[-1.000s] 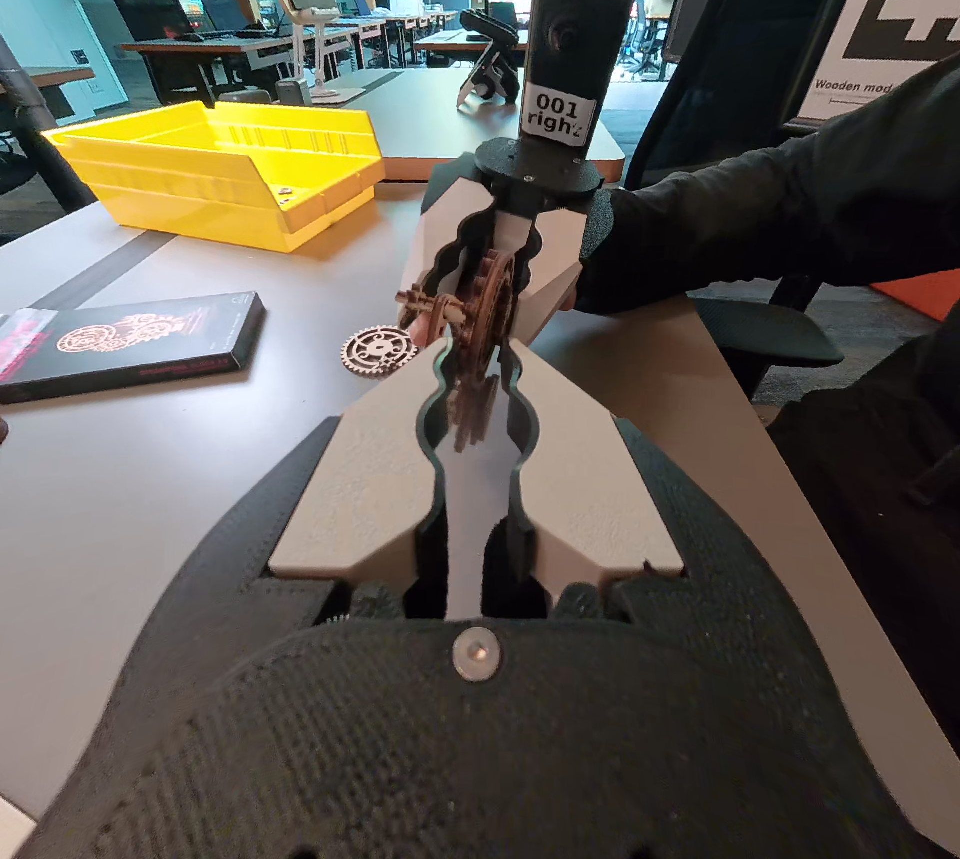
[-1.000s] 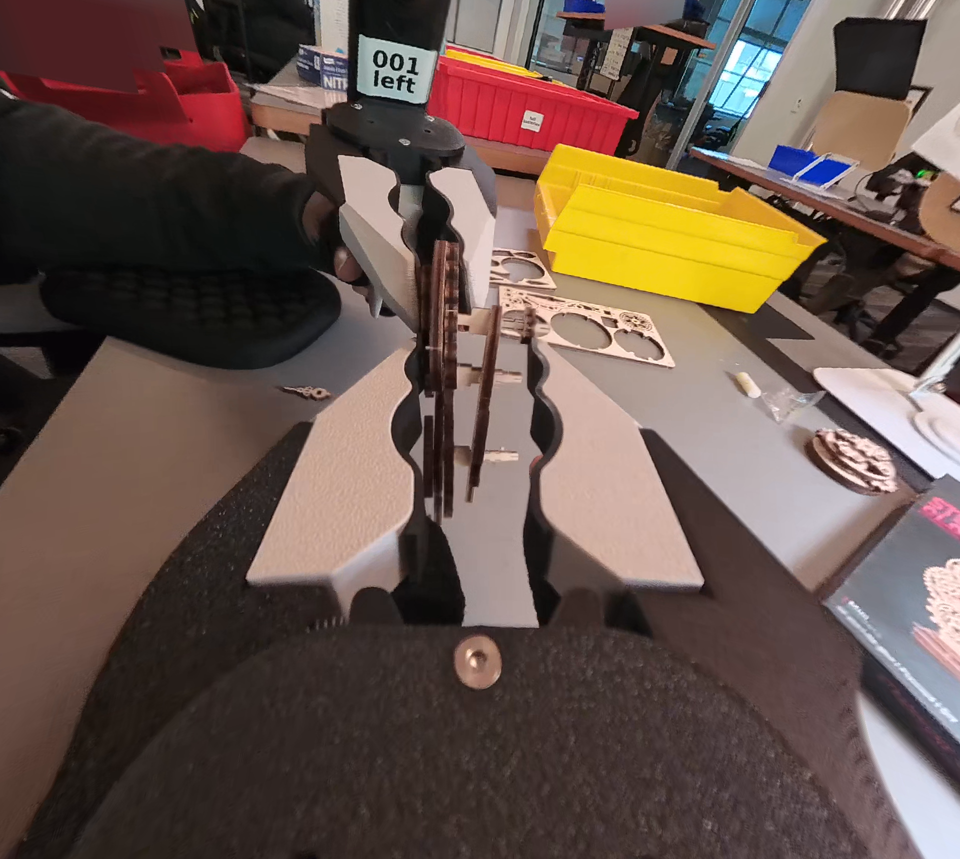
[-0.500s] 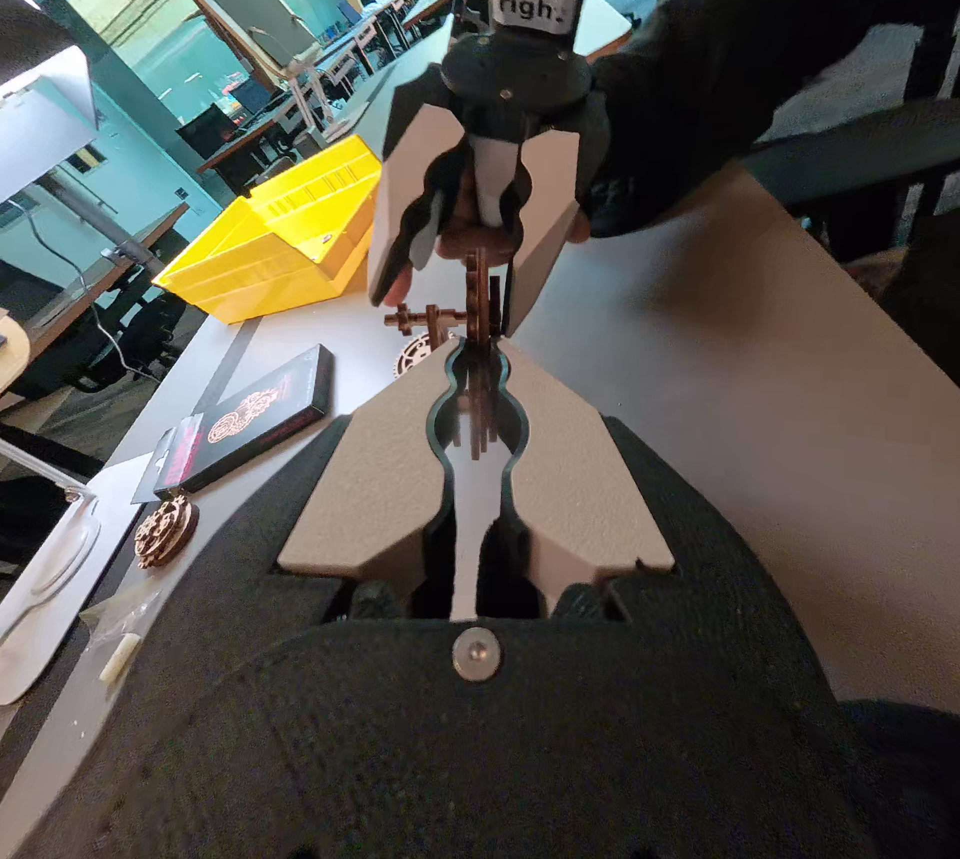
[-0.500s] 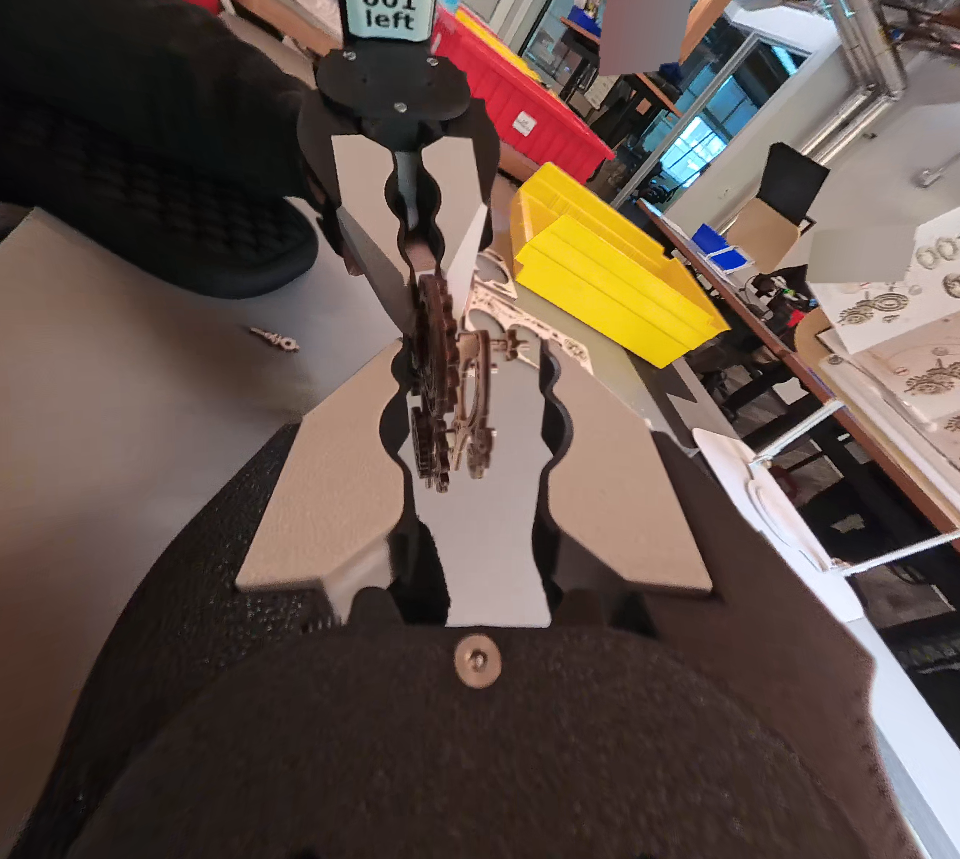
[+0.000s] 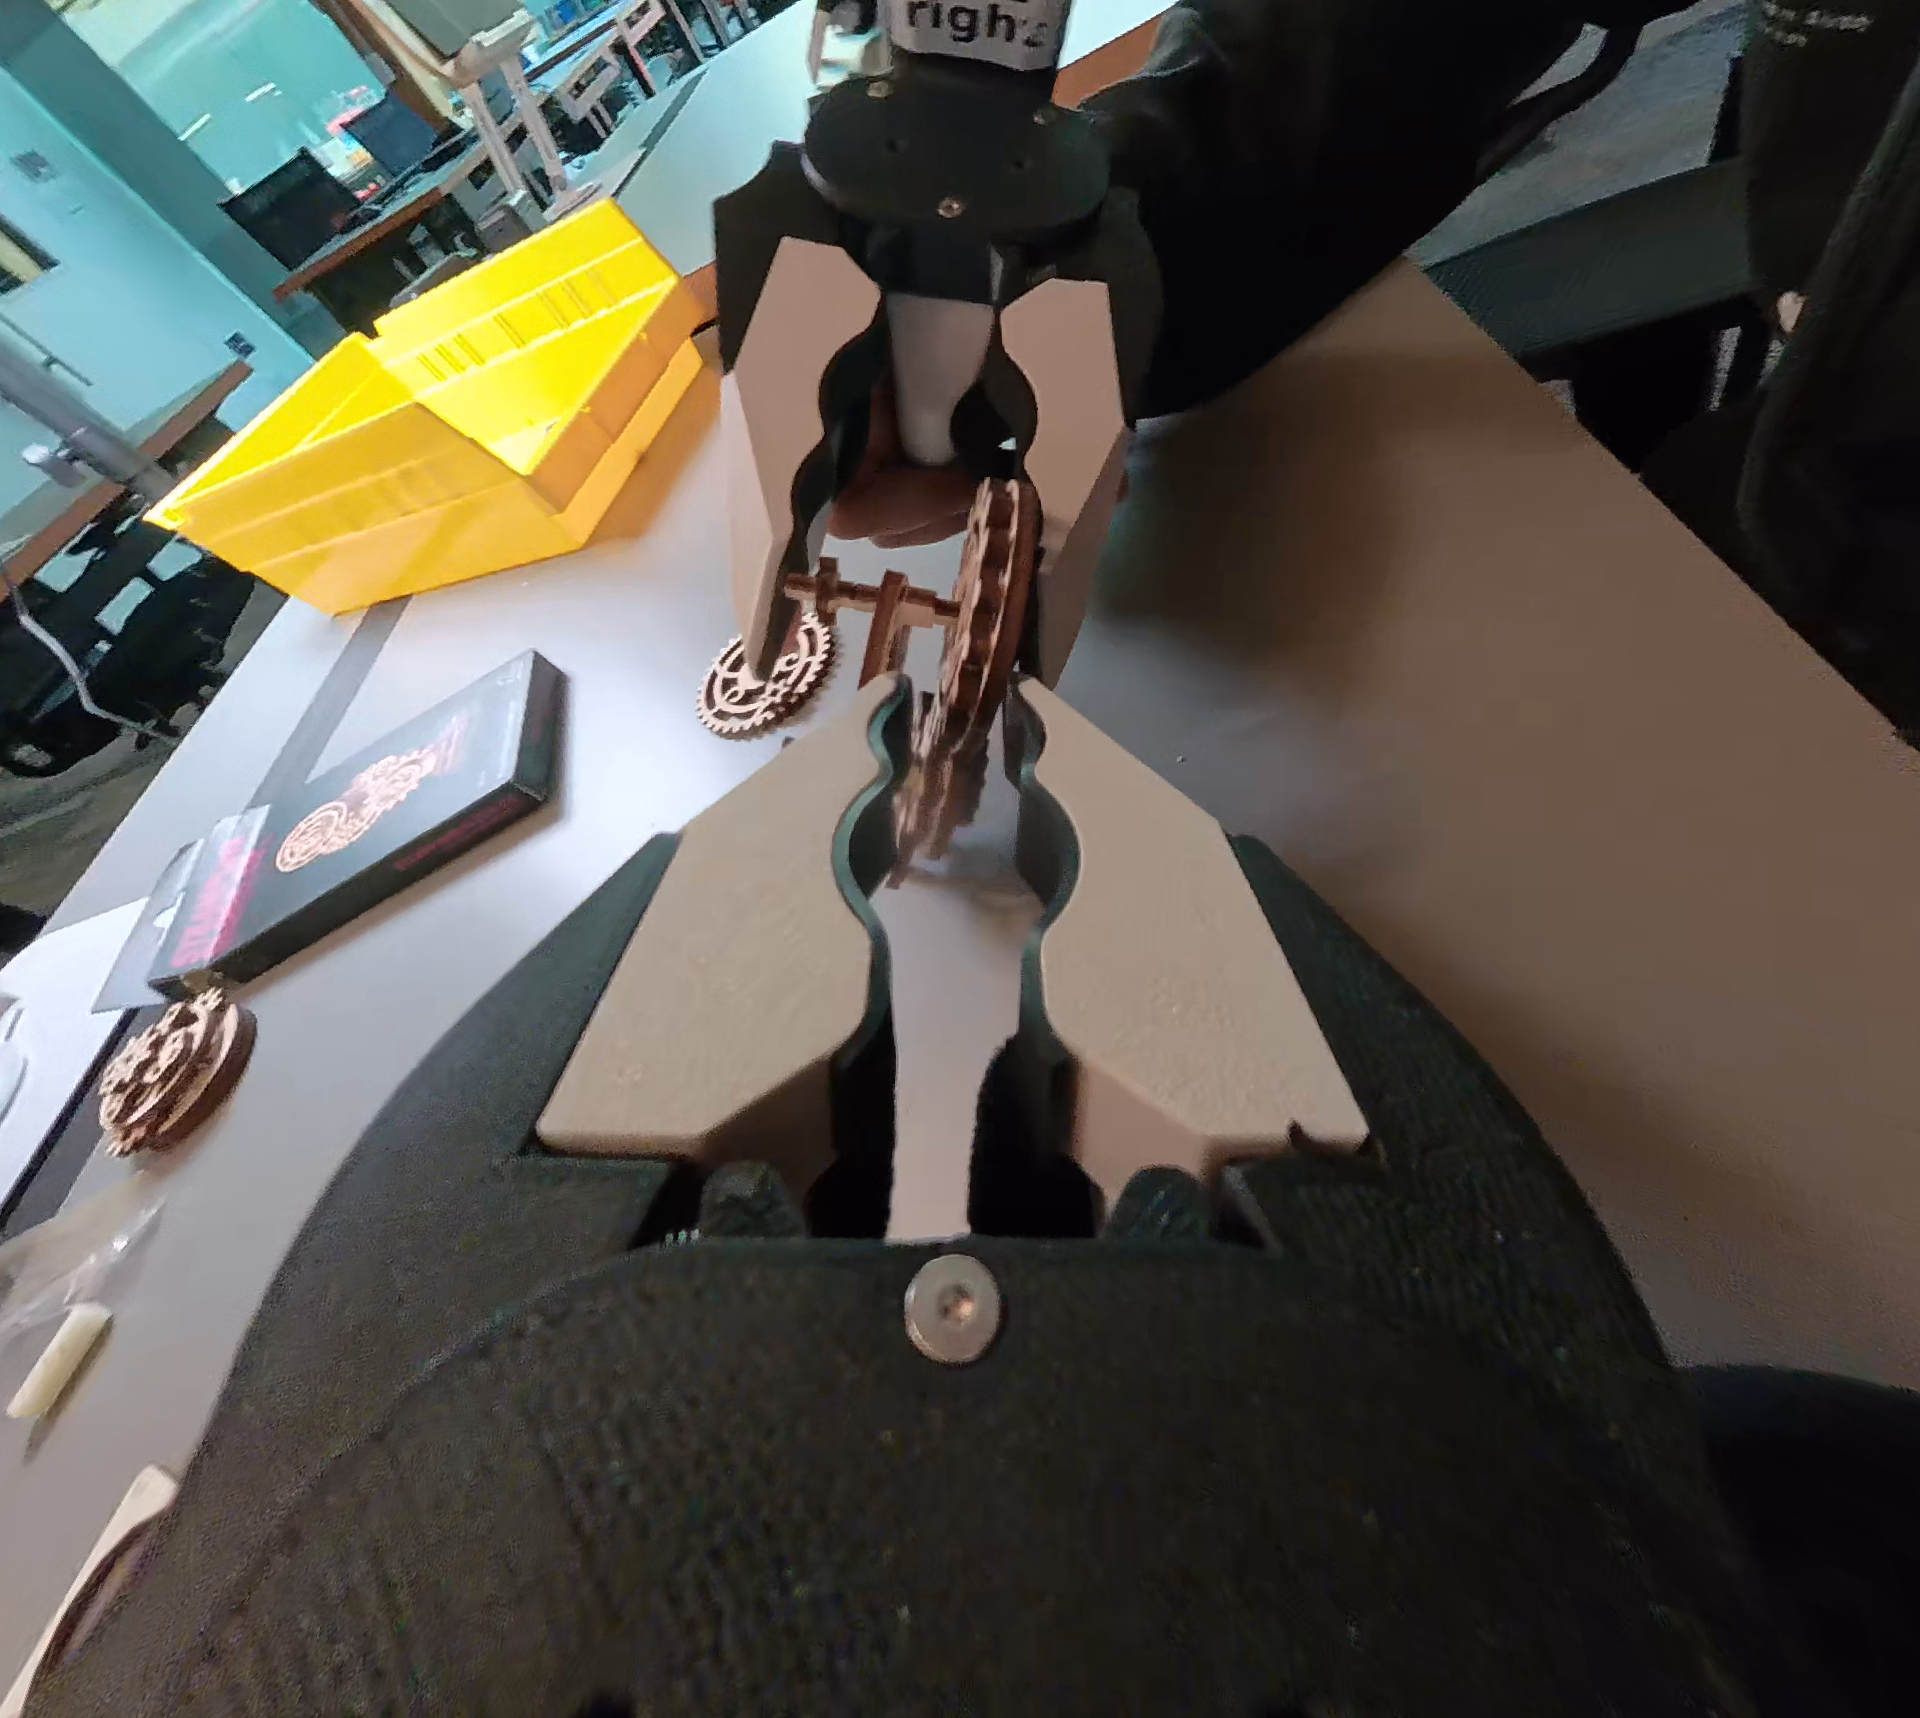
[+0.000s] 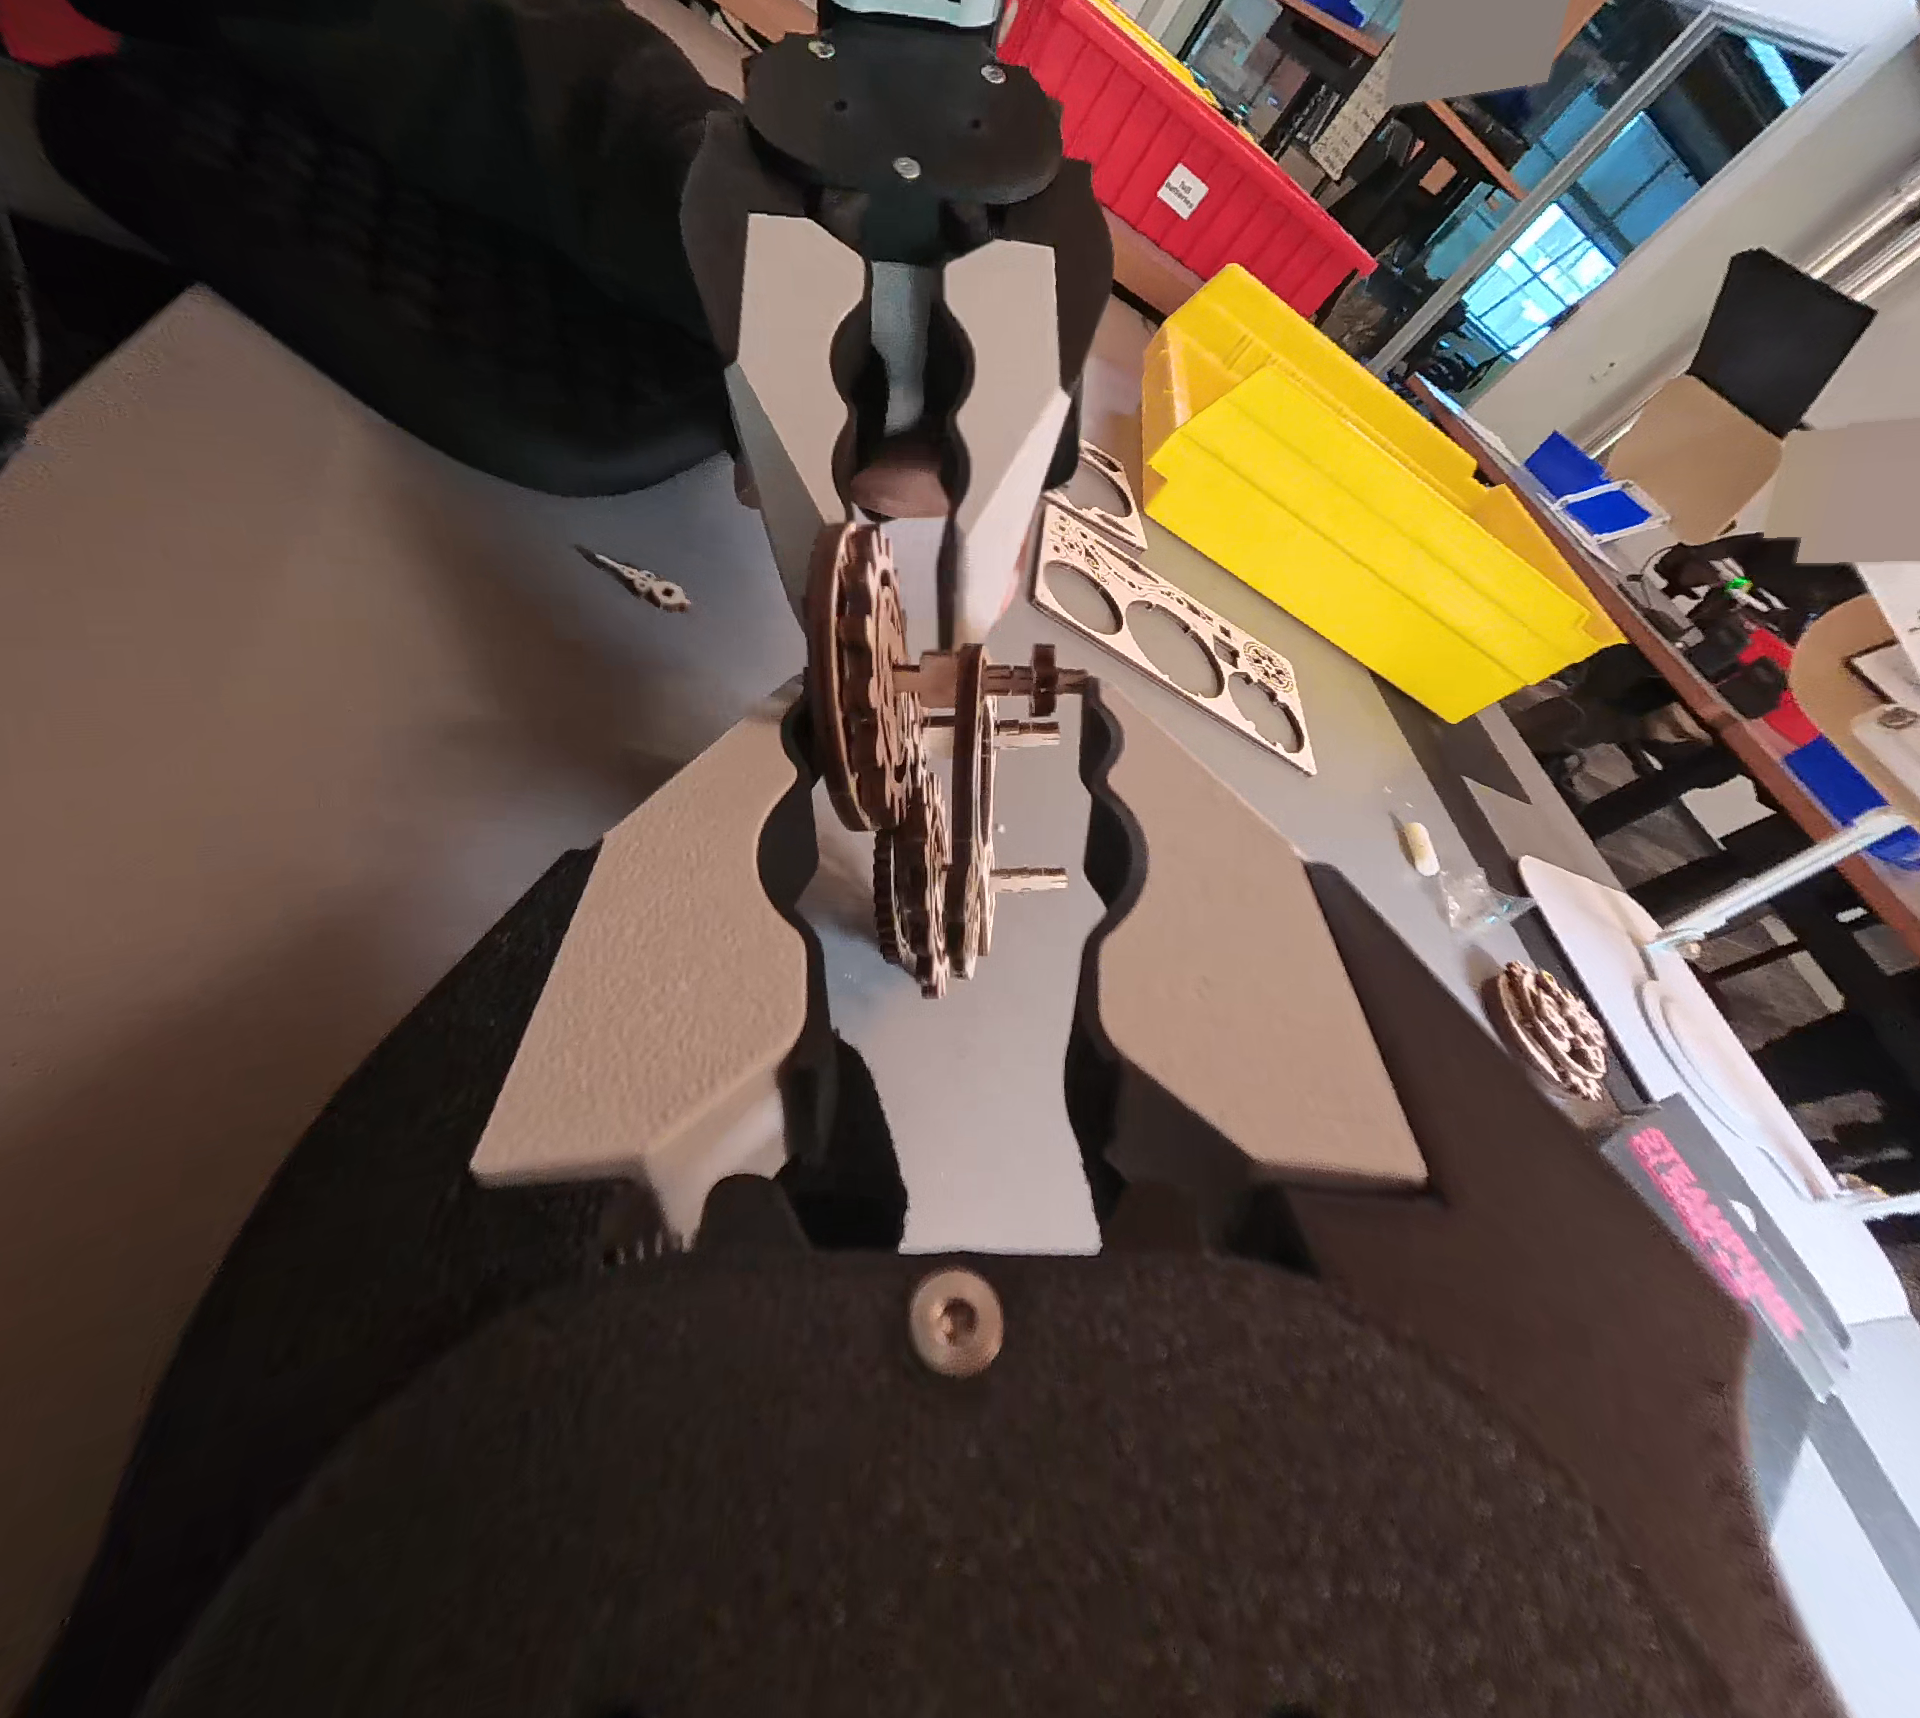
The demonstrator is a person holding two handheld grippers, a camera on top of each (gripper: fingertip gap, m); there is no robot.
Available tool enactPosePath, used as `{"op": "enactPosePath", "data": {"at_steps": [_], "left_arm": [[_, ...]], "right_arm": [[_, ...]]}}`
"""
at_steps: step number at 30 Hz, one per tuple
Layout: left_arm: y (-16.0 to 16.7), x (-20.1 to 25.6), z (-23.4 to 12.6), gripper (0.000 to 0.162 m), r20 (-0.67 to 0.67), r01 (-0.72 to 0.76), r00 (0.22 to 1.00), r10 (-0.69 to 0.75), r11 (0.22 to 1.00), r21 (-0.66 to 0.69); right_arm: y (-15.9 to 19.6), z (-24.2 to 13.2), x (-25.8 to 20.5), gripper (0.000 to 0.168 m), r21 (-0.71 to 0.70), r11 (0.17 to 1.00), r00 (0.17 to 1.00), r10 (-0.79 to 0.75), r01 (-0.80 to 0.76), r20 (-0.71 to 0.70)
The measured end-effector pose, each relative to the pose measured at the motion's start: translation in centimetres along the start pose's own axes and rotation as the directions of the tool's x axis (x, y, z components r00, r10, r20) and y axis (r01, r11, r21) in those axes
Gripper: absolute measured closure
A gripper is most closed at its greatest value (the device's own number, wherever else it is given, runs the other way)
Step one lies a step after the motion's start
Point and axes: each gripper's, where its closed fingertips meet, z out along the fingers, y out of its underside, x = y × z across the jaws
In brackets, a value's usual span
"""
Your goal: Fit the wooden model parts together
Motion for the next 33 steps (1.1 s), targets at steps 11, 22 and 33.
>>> {"op": "enactPosePath", "data": {"at_steps": [11,22,33], "left_arm": [[0.4,0.4,0.4,0.119,0.000,-0.015,1.000,0.015,0.999,-0.034],[0.4,0.9,0.4,0.128,-0.036,0.001,0.999,-0.002,0.999,-0.044],[0.5,0.1,-0.1,0.135,-0.008,0.037,0.999,-0.037,0.999,-0.033]], "right_arm": [[-0.4,0.3,-0.4,0.120,0.017,1.000,1.000,0.008,-0.008,-0.009],[-0.6,0.3,-0.6,0.121,0.019,1.000,1.000,-0.018,0.018,-0.010],[-0.7,0.1,0.2,0.126,0.023,1.000,0.998,-0.016,0.017,-0.063]]}}
